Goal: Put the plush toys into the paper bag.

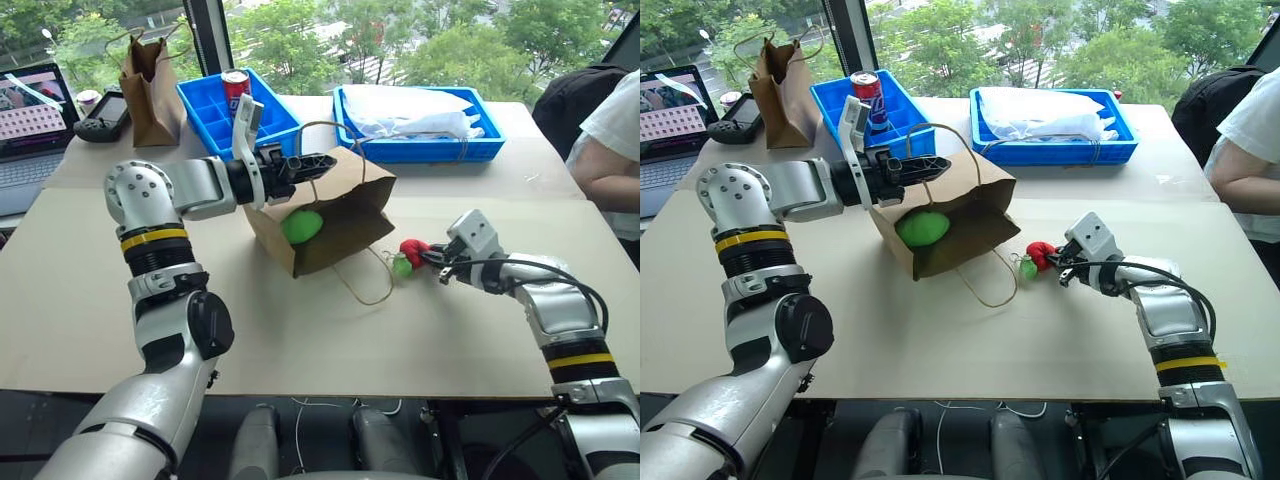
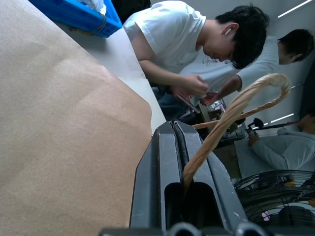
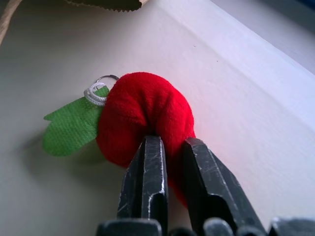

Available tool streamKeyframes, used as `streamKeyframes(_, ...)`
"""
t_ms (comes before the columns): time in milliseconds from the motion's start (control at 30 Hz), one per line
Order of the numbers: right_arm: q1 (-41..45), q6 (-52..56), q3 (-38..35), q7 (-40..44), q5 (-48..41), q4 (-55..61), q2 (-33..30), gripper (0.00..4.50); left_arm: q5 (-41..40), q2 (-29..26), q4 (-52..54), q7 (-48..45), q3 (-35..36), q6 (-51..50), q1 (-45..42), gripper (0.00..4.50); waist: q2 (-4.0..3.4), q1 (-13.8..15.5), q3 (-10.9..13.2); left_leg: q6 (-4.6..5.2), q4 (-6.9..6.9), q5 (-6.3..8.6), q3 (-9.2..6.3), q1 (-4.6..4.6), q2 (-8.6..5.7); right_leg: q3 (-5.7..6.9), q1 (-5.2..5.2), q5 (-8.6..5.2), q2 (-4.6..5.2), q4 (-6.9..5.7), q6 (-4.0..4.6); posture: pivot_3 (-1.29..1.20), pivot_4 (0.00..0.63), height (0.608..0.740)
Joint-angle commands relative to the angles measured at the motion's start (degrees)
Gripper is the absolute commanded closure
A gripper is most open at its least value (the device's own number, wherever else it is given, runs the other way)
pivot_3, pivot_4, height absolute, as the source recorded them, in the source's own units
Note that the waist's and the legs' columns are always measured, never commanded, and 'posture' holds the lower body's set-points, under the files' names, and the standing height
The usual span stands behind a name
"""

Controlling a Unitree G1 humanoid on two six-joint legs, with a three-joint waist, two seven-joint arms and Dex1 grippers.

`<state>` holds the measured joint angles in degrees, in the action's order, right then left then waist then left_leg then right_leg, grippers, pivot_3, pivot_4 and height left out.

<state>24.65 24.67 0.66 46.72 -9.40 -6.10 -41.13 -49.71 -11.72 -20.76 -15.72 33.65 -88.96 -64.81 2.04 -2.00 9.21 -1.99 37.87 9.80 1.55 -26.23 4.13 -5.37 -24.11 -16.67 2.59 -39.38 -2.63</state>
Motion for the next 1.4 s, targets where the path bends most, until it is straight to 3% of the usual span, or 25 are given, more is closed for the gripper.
streamKeyframes(33,0.50,6.89,-6.55,0.53,-5.22,12.28,-3.45,4.46,-1.14,-0.06,1.20,-0.75,-0.33,0.47,-0.79,4.50,0.00,0.02,0.00,0.00,0.00,0.00,0.00,0.00,0.00,0.00,-0.01,0.00,0.00,0.00,0.00,0.00,0.150,0.689)
streamKeyframes(200,3.02,18.26,-6.82,1.35,-12.80,25.92,-4.81,4.46,-0.96,0.04,0.32,-1.20,-0.87,0.95,-1.17,4.50,0.00,-0.39,0.00,0.00,-0.02,0.00,-0.02,0.02,0.01,0.00,-0.02,-0.01,-0.03,-0.02,-0.01,0.00,0.150,0.689)
streamKeyframes(367,7.92,23.30,1.94,-4.10,-12.60,31.13,2.25,4.46,-1.04,0.08,-0.05,-1.48,-1.27,1.10,-1.44,4.50,0.00,-0.44,0.00,0.00,-0.02,0.00,-0.07,0.02,0.00,0.02,-0.02,-0.01,-0.03,-0.02,-0.01,0.00,0.150,0.689)
streamKeyframes(567,12.66,13.40,14.11,-8.80,-2.04,21.50,10.32,4.46,-1.34,-0.14,0.51,-1.31,-0.95,0.31,-1.53,4.50,0.00,-0.16,0.00,0.00,-0.01,0.00,-0.07,-0.05,-0.02,0.02,-0.07,0.00,-0.02,0.00,0.00,0.00,0.150,0.689)
streamKeyframes(667,16.41,4.44,17.72,-11.10,3.61,11.40,14.42,4.46,-1.44,-0.11,0.89,-1.11,-0.68,-0.09,-1.42,4.50,0.00,-0.12,0.00,0.01,0.00,0.00,-0.07,-0.07,-0.04,0.01,-0.08,0.00,0.01,0.00,0.00,0.00,0.150,0.689)
streamKeyframes(900,21.05,-9.03,16.91,-14.94,8.02,-4.54,22.41,4.46,-1.47,-0.05,1.33,-0.73,-0.22,-0.44,-1.46,4.50,0.00,-0.20,0.00,0.00,-0.02,0.00,-0.11,-0.08,-0.04,0.03,-0.09,0.00,0.00,-0.02,0.00,0.00,0.150,0.689)
streamKeyframes(1100,18.11,-9.80,14.21,-15.69,7.11,-3.27,25.17,2.40,-1.45,-0.23,1.43,-0.62,0.01,-0.51,-1.37,4.50,-0.01,-0.16,0.00,0.00,-0.02,0.00,-0.13,-0.08,-0.04,0.04,-0.09,0.00,0.00,-0.10,0.01,0.00,0.150,0.689)
streamKeyframes(1300,10.08,1.25,9.30,-14.66,2.53,12.79,22.89,0.34,-1.24,-0.42,1.01,-0.90,-0.08,-0.32,-1.38,4.50,-0.01,-0.12,0.00,-0.01,-0.02,0.00,-0.14,-0.08,-0.04,0.05,-0.10,0.00,0.00,-0.13,0.00,0.00,0.150,0.689)
streamKeyframes(1333,8.71,4.72,7.94,-14.31,0.54,15.87,22.47,0.05,-1.22,-0.42,0.89,-1.00,-0.17,-0.22,-1.40,4.50,-0.01,-0.12,0.00,-0.01,-0.02,0.00,-0.14,-0.09,-0.04,0.04,-0.11,0.00,0.00,-0.14,0.00,0.00,0.150,0.689)
streamKeyframes(1400,5.56,12.23,5.41,-12.69,-3.46,22.39,19.99,0.05,-1.14,-0.38,0.63,-1.21,-0.38,-0.01,-1.46,4.50,-0.01,-0.12,0.00,-0.01,-0.01,0.00,-0.15,-0.08,-0.04,0.05,-0.10,0.00,0.00,-0.17,0.00,0.00,0.150,0.689)
